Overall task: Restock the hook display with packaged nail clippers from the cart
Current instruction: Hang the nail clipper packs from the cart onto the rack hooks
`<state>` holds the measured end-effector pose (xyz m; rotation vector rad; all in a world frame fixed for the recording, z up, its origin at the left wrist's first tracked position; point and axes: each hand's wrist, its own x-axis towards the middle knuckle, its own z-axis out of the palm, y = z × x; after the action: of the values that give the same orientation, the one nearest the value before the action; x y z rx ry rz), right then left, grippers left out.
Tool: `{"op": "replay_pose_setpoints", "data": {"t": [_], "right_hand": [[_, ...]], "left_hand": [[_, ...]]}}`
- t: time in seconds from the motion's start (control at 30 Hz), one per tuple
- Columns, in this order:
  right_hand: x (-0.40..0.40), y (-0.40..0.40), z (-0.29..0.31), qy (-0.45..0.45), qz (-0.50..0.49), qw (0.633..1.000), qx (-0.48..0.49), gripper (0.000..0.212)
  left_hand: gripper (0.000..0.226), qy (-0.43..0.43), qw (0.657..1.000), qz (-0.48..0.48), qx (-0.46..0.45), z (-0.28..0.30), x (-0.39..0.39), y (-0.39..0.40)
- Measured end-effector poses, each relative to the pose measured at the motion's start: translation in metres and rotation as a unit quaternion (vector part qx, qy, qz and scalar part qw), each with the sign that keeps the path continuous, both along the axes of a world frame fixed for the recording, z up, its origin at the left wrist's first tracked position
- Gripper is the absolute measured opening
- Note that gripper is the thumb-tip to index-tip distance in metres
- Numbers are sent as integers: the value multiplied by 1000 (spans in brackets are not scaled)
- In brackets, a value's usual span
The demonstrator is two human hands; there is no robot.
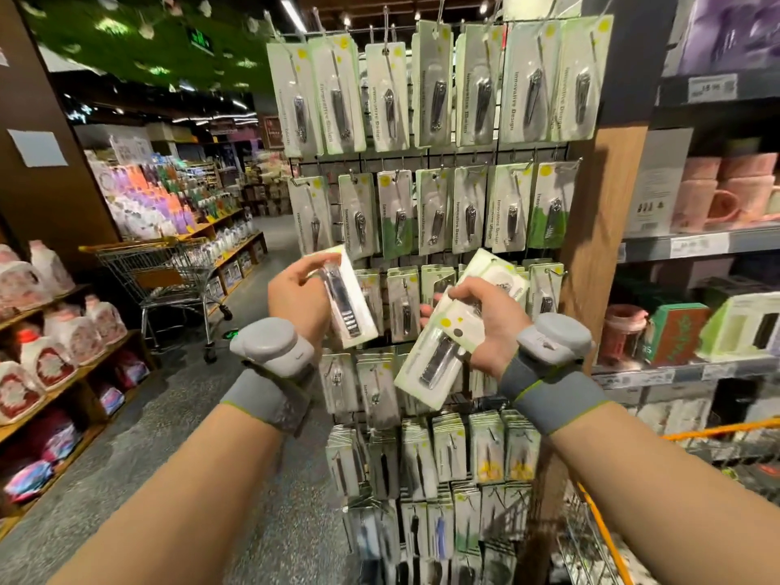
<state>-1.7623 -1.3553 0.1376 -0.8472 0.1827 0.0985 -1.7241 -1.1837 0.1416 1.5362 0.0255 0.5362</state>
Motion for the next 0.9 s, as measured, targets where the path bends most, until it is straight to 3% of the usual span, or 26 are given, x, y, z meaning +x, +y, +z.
{"op": "replay_pose_setpoints", "data": {"t": [0.1,0.2,0.3,0.5,0.67,0.8,0.9], "right_hand": [[-3,0,5,-17,-4,1000,-16,24],[-5,-4,9,-33,0,999,-29,22],[-6,-4,11,-51,0,998,-44,16],[-5,6,21,-115,-16,989,-93,15],[-3,20,27,-144,-9,982,-118,12],[3,23,29,-153,-3,983,-104,8],[9,20,32,-163,9,981,-108,9]], "left_hand": [[23,50,997,-17,-51,7,-4,13],[7,20,998,-49,-21,6,-7,24],[8,2,996,-84,25,1,-8,39],[41,8,991,-131,10,-3,-7,60],[20,39,990,-132,17,-11,-4,63],[23,47,993,-104,16,-19,10,62],[19,20,991,-107,77,-19,19,58]]}}
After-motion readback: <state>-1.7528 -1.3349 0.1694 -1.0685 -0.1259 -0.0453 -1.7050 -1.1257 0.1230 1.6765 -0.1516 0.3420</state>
